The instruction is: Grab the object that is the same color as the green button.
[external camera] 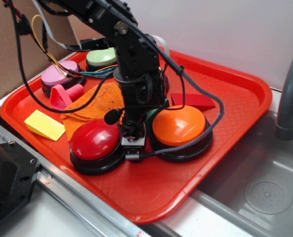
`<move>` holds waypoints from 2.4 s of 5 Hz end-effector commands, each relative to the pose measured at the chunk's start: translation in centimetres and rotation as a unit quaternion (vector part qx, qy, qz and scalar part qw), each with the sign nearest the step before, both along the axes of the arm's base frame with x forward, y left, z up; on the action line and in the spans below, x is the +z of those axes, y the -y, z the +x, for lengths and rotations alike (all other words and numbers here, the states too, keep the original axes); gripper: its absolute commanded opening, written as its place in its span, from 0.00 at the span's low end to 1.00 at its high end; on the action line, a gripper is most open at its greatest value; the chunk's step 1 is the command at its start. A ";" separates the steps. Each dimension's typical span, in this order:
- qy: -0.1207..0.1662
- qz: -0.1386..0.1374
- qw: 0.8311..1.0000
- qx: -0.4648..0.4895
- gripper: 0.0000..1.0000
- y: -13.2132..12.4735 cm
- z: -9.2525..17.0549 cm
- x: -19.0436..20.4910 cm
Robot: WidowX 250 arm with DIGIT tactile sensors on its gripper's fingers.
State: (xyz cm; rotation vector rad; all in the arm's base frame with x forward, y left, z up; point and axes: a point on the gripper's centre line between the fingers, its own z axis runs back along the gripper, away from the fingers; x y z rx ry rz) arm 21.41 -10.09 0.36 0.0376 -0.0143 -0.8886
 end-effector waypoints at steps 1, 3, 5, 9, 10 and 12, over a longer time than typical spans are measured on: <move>0.019 -0.019 1.000 0.013 0.00 0.0 0.7 0.4; 0.017 -0.029 0.998 0.047 0.00 -0.8 1.1 1.5; 0.057 -0.049 0.990 0.121 0.00 -1.7 1.6 7.9; 0.071 -0.045 0.936 0.342 0.00 -5.7 0.2 20.3; 0.076 -0.067 0.917 0.386 0.00 -7.5 -0.5 22.2; 0.059 -0.077 0.902 0.421 0.00 -8.9 0.0 21.6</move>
